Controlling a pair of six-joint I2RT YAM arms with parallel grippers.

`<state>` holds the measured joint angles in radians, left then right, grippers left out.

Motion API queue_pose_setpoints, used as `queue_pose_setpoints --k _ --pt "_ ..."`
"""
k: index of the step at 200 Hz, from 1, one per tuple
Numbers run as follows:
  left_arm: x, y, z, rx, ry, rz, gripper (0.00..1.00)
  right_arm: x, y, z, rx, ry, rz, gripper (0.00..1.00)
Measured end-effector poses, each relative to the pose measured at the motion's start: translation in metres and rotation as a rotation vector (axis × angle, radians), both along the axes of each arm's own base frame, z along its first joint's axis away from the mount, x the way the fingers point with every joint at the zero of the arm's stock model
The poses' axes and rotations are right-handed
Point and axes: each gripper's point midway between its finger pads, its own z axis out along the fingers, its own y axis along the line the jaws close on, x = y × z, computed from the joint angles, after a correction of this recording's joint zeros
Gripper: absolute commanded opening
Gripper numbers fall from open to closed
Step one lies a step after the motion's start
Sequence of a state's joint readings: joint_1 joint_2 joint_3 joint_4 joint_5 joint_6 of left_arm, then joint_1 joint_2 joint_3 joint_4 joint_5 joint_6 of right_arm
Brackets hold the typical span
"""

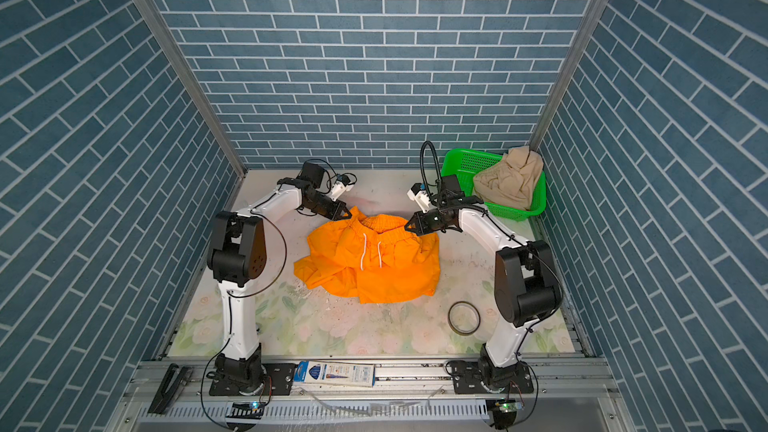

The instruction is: Fold and stack the shorts

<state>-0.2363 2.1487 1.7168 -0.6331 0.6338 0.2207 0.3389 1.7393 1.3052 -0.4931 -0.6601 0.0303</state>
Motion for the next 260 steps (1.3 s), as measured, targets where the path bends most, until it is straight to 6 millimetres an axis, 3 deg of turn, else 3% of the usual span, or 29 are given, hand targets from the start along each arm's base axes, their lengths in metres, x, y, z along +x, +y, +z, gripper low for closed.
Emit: queue_pose_setpoints --k 20,35,56,84,105,131,168,189,206,211,229,260 --pt "-0.007 0.006 0.012 0.015 -0.008 0.030 0.00 0.003 -0.004 0.000 -0.012 0.001 -0.025 0.00" --pt "-0.017 0.012 0.038 0.017 -0.040 0.059 0.00 0.005 -0.009 0.004 -0.022 -0.016 -0.044 0.00" --pt "-0.030 0.019 0.095 -0.001 -0.143 0.102 0.00 0.006 -0.016 0.022 -0.035 -0.069 -0.069 0.00" --pt "-0.050 0.028 0.174 -0.048 -0.299 0.143 0.00 0.004 -0.023 0.065 -0.028 -0.175 -0.091 0.00" --pt "-0.066 0.033 0.216 -0.072 -0.393 0.160 0.00 0.002 -0.025 0.096 -0.017 -0.247 -0.093 0.00" --pt "-0.083 0.040 0.247 -0.082 -0.467 0.171 0.00 -0.001 -0.028 0.123 -0.007 -0.325 -0.088 0.00" --pt "-0.096 0.045 0.266 -0.072 -0.474 0.177 0.00 -0.010 -0.031 0.160 0.010 -0.403 -0.089 0.00" --pt "-0.107 0.047 0.300 -0.088 -0.496 0.181 0.00 -0.021 -0.032 0.212 0.054 -0.478 -0.082 0.00" --pt "-0.121 0.049 0.349 -0.131 -0.568 0.187 0.00 -0.040 -0.031 0.266 0.124 -0.567 -0.053 0.00" --pt "-0.129 0.051 0.370 -0.148 -0.606 0.193 0.00 -0.048 -0.031 0.282 0.145 -0.592 -0.042 0.00" --pt "-0.159 0.060 0.414 -0.178 -0.696 0.211 0.00 -0.081 -0.034 0.332 0.215 -0.682 -0.003 0.00" --pt "-0.212 0.077 0.454 -0.180 -0.770 0.230 0.00 -0.132 -0.042 0.381 0.293 -0.771 0.044 0.00"
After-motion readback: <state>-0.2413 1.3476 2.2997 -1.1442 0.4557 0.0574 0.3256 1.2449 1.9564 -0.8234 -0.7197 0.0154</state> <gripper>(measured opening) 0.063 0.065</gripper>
